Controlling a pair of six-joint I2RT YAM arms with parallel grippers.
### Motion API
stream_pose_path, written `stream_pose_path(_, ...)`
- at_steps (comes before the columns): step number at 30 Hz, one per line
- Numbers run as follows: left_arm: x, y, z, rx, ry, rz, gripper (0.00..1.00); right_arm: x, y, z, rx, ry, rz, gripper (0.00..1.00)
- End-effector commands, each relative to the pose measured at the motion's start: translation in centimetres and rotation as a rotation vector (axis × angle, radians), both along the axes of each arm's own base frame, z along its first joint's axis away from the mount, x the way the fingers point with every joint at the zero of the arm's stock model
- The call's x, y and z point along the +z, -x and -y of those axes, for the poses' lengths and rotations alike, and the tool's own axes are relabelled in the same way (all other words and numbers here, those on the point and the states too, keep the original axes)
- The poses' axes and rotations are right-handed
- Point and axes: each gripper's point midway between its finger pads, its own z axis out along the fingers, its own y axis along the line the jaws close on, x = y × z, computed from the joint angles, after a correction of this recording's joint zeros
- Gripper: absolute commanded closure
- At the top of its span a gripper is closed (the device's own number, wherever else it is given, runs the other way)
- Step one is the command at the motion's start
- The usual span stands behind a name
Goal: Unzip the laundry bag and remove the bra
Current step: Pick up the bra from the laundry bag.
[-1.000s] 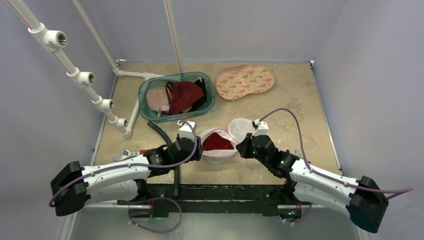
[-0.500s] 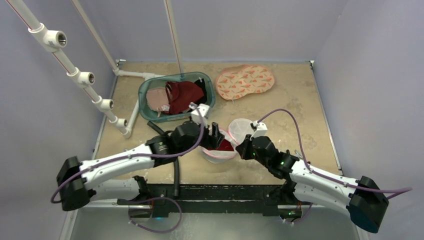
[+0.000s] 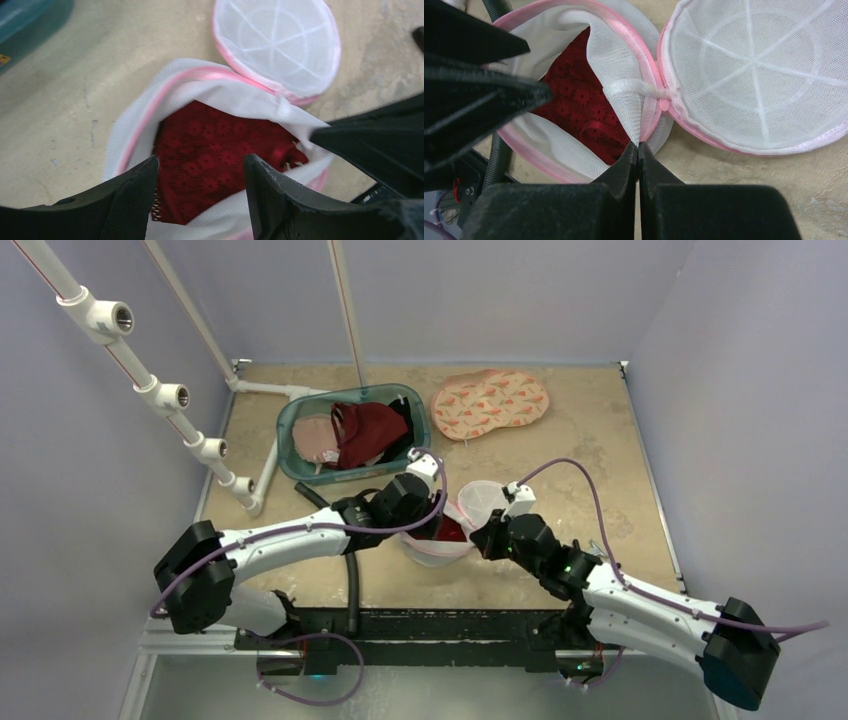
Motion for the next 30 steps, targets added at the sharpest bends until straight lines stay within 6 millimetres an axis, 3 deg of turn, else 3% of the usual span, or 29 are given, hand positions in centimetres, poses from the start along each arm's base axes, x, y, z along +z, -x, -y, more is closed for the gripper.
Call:
stream_pose_path(1,-0.3,-2.2,-1.4,0.029,0.025,-0.018,0.37,0.5,0.1,-0.4,0.027,-0.013,0.029,1.00)
stream_pose_path(10,-1.5,-2.2,-0.8,-0.070,0.074,-0.090,0.24,0.9,0.1,-0.3,0.029,-0.034,0.050,1.00)
stream_pose_path(16,-2.4,-1.8,-0.1,-0.097,0.089,-0.134,0.28,0.8,0.2,-0.3,0.032,-0.035,0.048,1.00)
stream_pose_path(24,-6.2,-1.5,-0.9,-0.057,0.000,-0.210,0.31,0.9,0.3,-0.3,0.038,-0.044,0.052,1.00)
stream_pose_path(30,-6.3,-1.5,-0.8,-0.063,0.011,-0.210,0.33,1.0,0.4,-0.3,0.039,-0.049,0.053,1.00)
